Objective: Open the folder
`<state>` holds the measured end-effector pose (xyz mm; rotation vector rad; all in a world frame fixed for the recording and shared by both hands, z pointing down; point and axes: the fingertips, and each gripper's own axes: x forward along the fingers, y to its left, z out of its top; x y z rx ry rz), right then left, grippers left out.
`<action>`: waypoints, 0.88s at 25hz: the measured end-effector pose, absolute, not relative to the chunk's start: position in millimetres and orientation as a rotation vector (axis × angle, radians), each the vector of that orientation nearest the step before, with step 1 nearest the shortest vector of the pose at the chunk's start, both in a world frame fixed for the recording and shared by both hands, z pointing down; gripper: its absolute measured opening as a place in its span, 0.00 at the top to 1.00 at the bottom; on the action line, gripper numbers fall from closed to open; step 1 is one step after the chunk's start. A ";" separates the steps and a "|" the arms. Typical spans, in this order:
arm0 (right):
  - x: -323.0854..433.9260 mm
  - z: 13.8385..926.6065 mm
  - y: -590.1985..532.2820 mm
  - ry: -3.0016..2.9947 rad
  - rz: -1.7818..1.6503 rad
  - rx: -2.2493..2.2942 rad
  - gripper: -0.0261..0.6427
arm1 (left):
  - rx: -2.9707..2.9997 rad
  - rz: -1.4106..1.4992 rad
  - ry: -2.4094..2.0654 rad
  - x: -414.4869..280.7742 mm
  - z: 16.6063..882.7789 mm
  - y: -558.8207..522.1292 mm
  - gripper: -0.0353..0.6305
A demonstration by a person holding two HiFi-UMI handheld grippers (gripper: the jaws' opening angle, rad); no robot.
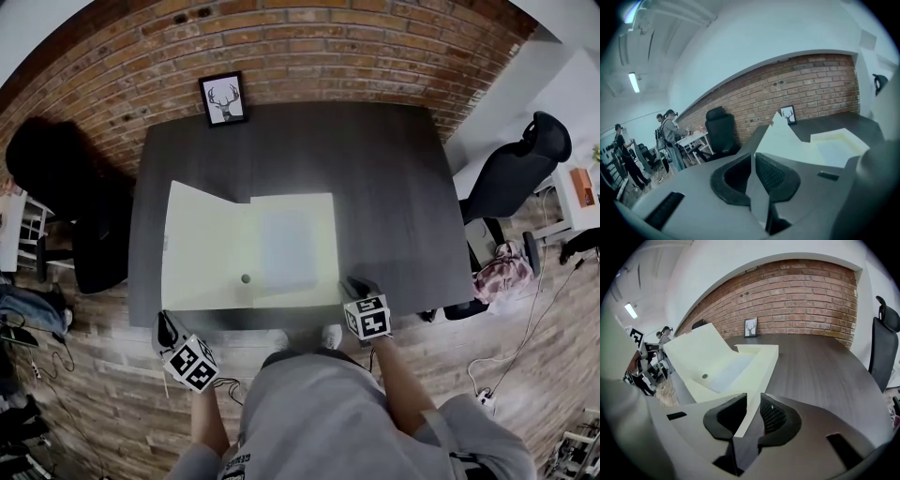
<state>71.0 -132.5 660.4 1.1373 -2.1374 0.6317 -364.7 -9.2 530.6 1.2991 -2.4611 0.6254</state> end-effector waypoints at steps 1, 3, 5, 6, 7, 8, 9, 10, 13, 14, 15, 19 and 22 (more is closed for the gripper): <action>69.0 652.3 -136.1 -2.157 0.616 1.159 0.85 | 1.315 0.605 -2.488 -365.1 519.2 -13.0 0.91; 63.9 630.2 -145.8 -2.207 0.570 1.209 0.89 | 1.356 0.560 -2.546 -364.1 492.2 -23.3 0.92; 58.0 601.4 -157.4 -2.274 0.511 1.262 0.92 | 1.416 0.507 -2.595 -358.7 463.1 -37.2 0.92; 54.9 585.0 -163.0 -2.311 0.480 1.288 0.93 | 1.453 0.476 -2.612 -353.9 449.2 -44.7 0.93; 51.7 568.0 -168.1 -2.348 0.448 1.313 0.94 | 1.494 0.444 -2.622 -348.0 436.1 -52.0 0.93; 48.5 550.8 -172.7 -2.384 0.417 1.336 0.94 | 1.536 0.412 -2.626 -341.0 424.0 -59.1 0.93; 45.5 533.3 -176.8 -2.418 0.386 1.358 0.95 | 1.578 0.378 -2.624 -333.2 413.0 -66.0 0.93; 43.0 515.9 -180.3 -2.450 0.355 1.379 0.95 | 1.620 0.342 -2.616 -324.6 403.3 -72.7 0.94; 38.4 466.2 -186.5 -2.538 0.265 1.443 0.96 | 1.756 0.213 -2.545 -291.9 383.4 -93.0 0.94; 37.6 451.2 -186.8 -2.563 0.237 1.464 0.96 | 1.805 0.175 -2.512 -279.0 378.8 -99.5 0.94; 36.9 436.9 -186.3 -2.586 0.207 1.484 0.96 | 1.852 0.142 -2.479 -265.9 374.6 -105.2 0.94; 35.8 386.3 -178.2 -2.650 0.050 1.538 0.96 | 2.028 0.027 -2.332 -215.9 358.7 -121.5 0.94; 35.7 361.3 -172.7 -2.667 -0.084 1.560 0.96 | 2.153 -0.023 -2.225 -185.1 350.6 -129.8 0.94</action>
